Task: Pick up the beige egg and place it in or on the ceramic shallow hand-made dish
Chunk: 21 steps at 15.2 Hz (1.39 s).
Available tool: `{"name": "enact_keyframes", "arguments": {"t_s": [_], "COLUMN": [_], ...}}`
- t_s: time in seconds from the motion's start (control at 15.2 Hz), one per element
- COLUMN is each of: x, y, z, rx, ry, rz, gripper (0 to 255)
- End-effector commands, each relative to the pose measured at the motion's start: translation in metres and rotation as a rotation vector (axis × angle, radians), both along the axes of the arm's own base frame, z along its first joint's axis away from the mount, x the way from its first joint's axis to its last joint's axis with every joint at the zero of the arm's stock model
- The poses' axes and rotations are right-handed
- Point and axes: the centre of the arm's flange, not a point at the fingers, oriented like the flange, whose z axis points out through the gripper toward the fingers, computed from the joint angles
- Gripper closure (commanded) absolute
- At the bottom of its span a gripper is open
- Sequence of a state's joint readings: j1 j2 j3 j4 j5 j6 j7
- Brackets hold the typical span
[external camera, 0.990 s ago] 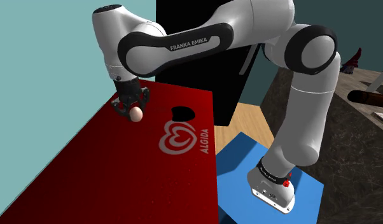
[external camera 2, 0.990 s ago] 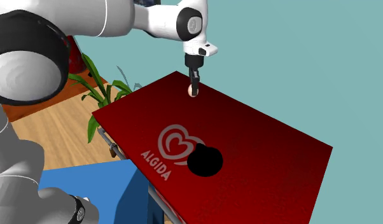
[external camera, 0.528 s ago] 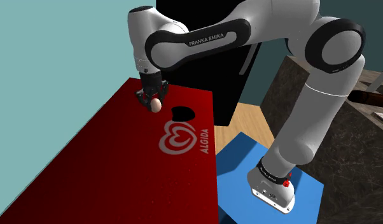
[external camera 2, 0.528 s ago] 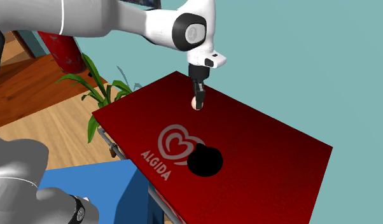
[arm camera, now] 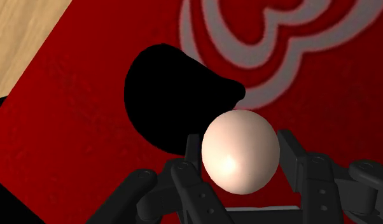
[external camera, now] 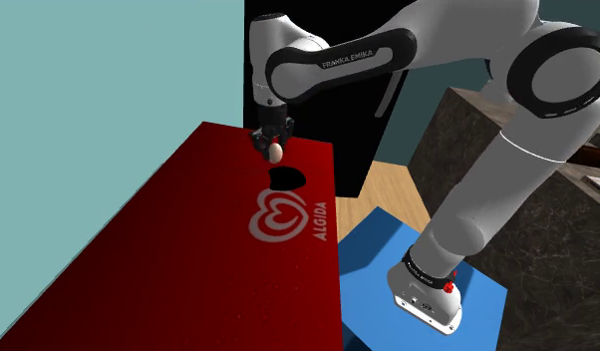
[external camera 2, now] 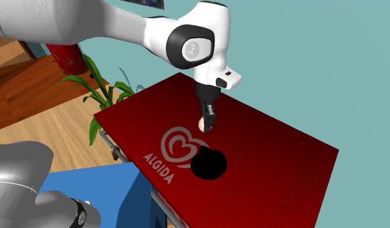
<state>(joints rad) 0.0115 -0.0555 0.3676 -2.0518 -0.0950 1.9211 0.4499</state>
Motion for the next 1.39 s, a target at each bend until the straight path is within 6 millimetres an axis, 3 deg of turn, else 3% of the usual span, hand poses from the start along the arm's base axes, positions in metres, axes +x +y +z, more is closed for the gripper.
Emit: {"name": "enact_keyframes", "arguments": {"t_s": [0.0, 0.2, 1.12, 1.32], "x": [0.000, 0.000, 0.000, 0.000], "y": [-0.025, -0.074, -0.074, -0.074], "z": [0.000, 0.001, -0.074, -0.074], "rx": [0.001, 0.001, 0.001, 0.001], "ry": [0.000, 0.000, 0.000, 0.000], "rz": [0.002, 0.002, 0.002, 0.002], "gripper": [255, 255, 255, 255]}}
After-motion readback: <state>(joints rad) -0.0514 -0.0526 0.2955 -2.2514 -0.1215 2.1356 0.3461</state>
